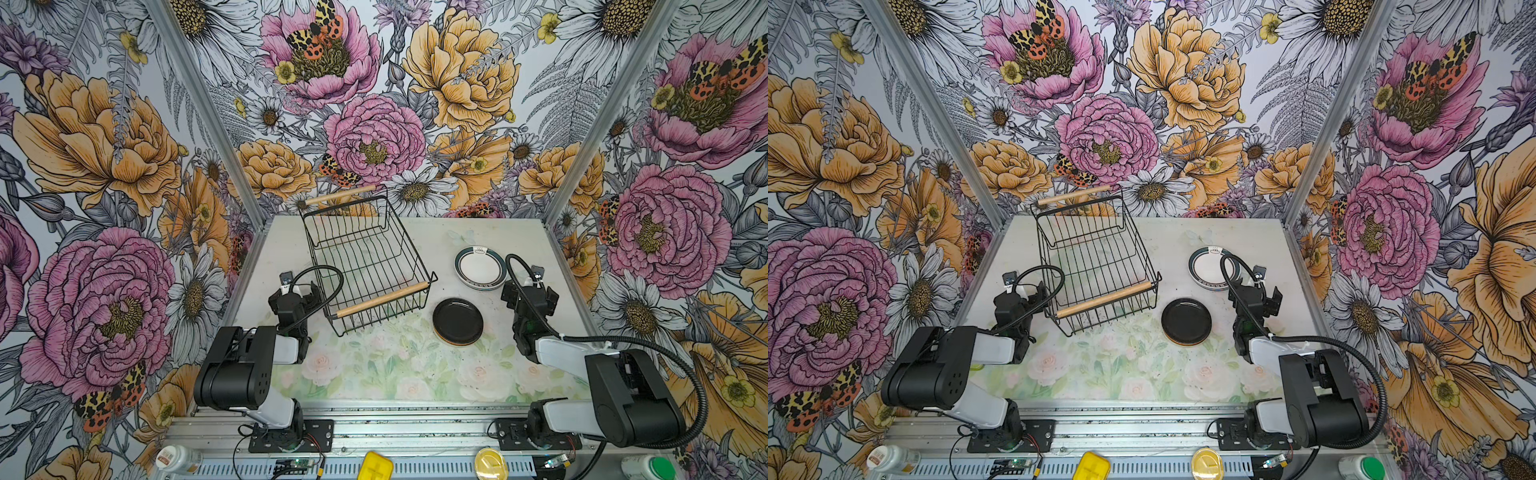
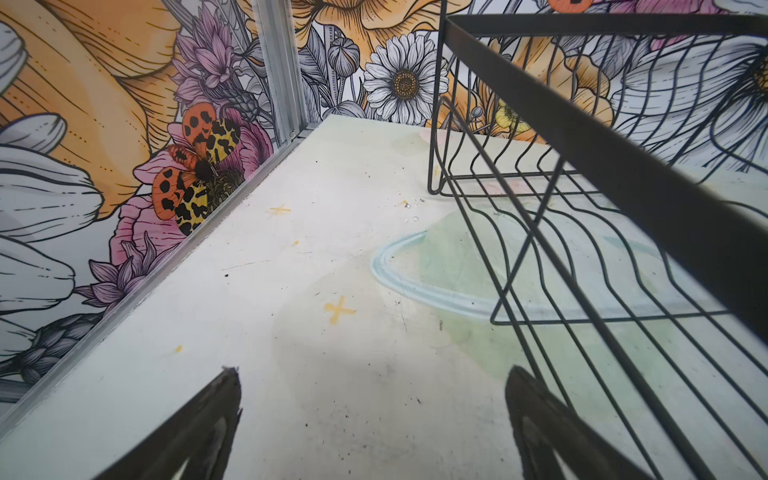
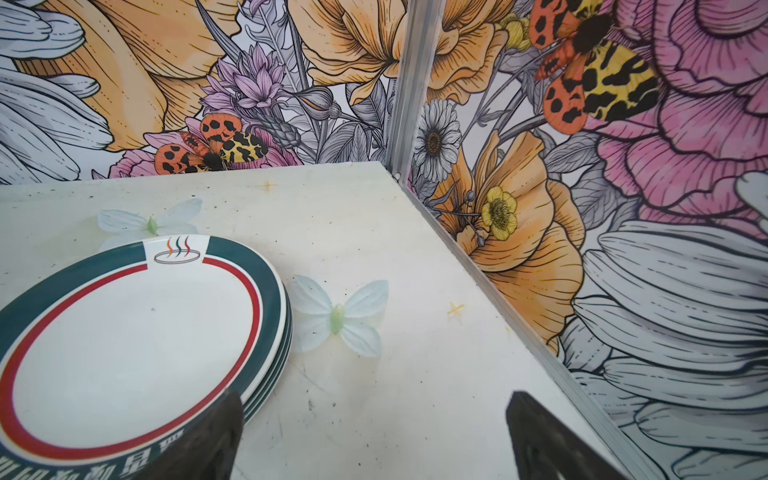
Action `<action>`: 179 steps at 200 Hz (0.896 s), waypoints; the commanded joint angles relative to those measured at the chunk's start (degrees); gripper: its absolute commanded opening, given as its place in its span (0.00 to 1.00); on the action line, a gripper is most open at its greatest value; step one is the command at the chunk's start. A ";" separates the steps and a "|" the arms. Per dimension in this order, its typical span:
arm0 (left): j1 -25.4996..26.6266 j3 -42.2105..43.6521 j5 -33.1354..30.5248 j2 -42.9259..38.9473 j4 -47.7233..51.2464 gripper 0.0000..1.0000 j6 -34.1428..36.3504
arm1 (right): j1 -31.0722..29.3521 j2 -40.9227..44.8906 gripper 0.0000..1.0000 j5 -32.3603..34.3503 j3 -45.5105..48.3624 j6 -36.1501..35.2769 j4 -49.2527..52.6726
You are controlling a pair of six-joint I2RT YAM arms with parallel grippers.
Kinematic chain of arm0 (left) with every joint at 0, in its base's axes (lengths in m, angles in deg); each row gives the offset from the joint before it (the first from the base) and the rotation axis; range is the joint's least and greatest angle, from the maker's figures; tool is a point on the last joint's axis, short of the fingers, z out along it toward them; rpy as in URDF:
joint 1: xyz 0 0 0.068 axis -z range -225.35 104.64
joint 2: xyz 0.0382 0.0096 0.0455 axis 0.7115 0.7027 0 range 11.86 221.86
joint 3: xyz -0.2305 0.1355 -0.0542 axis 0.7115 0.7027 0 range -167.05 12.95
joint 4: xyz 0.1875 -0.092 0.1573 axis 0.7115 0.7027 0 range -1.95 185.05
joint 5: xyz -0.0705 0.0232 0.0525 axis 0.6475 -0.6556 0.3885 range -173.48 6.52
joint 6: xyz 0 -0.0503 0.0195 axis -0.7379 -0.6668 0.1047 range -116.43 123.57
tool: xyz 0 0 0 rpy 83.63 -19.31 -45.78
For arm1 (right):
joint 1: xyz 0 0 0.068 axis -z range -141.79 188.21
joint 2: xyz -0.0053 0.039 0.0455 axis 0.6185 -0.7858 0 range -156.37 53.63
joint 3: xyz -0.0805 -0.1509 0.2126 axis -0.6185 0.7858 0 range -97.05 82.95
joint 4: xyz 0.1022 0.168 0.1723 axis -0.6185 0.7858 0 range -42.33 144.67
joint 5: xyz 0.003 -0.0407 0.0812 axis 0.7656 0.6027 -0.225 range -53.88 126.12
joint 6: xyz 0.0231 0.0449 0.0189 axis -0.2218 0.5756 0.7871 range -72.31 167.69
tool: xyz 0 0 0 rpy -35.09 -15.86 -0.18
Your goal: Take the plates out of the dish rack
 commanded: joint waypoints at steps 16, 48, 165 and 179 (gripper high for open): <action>0.22 0.30 -0.06 -0.10 -8.82 0.99 0.71 | 0.61 -6.70 1.00 -4.89 1.24 -3.06 -15.38; 0.79 1.29 -0.43 0.17 -11.42 0.99 1.32 | 1.24 -6.23 0.99 -7.60 1.85 -2.76 -15.46; 0.96 2.72 -0.71 0.48 -14.44 0.99 1.43 | 2.47 -9.95 0.99 -14.66 1.45 -4.36 -17.74; 0.94 2.14 -0.84 0.38 -13.20 0.99 1.43 | 2.66 -10.09 1.00 -15.56 0.46 -4.20 -15.85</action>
